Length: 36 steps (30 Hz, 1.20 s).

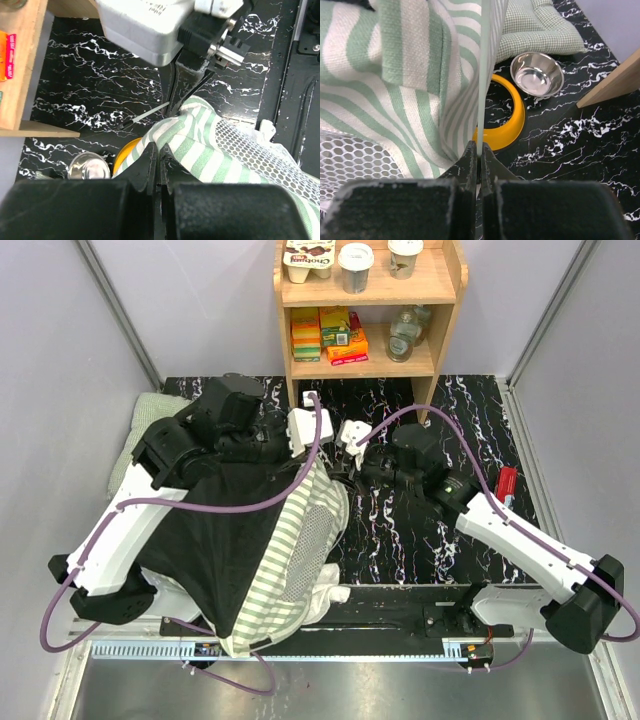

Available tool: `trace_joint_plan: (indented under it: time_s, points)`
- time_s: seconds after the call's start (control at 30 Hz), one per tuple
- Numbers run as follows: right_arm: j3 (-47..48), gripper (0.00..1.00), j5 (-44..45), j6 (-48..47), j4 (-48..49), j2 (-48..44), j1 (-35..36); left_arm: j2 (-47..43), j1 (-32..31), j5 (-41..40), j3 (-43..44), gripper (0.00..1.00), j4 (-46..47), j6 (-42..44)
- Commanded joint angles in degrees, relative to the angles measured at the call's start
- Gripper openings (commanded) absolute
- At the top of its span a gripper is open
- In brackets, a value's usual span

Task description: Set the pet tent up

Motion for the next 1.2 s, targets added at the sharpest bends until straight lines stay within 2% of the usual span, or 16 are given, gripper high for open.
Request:
trace_joint_plan:
  time_s: [0.0, 0.1, 0.27, 0.37, 0.57, 0.7, 0.8, 0.87, 1.0, 1.1, 1.17]
  points:
    - [-2.55, 0.00, -2.54, -0.59, -5.60, 1.23, 0.97, -0.76, 0.45, 3.05, -0.76, 0.02, 6.27, -3.06]
    - [-3.43, 0.00, -2.88, 0.11, -4.46, 1.05, 0.88, -0.59, 0.62, 3.48, -1.37, 0.26, 6.35, -4.81]
    - [-3.88, 0.00, -2.62, 0.90, -3.57, 0.79, 0.88, -0.50, 3.78, 5.50, -0.06, 0.52, 8.02, -9.12]
    - [-3.96, 0.00, -2.54, 0.90, -3.40, 0.70, 0.88, -0.59, 7.38, 7.52, 0.03, 0.59, 9.43, -12.28]
    - [-3.70, 0.00, -3.24, 1.08, -3.14, 0.62, 0.97, 0.03, 8.62, 7.69, -2.69, 0.67, 13.65, -17.64]
    - [-3.96, 0.00, -3.07, 1.34, -2.96, 0.44, 0.88, 1.26, 8.62, 13.05, -2.51, 0.68, 13.83, -18.44]
    - [-4.32, 0.00, -3.06, 1.34, -2.87, 0.09, 0.88, 1.17, 8.62, 14.12, -4.09, 0.62, 13.21, -17.57]
    - [-4.40, 0.00, -2.98, 1.17, -2.87, -0.09, 0.97, 1.00, 8.62, 13.34, -4.89, 0.62, 13.21, -17.82]
    - [-4.32, 0.00, -3.15, 0.99, -2.70, 0.00, 0.88, 1.96, 8.62, 11.75, -4.28, 0.51, 12.60, -18.26]
    - [-4.40, 0.00, -3.33, 0.99, -2.87, 0.17, 0.88, 3.01, 8.71, 13.24, -2.96, 0.48, 12.60, -18.61]
    - [-4.58, 0.00, -3.33, 0.90, -2.96, 0.17, 0.79, 3.19, 8.45, 14.38, -2.69, 0.42, 12.42, -18.88]
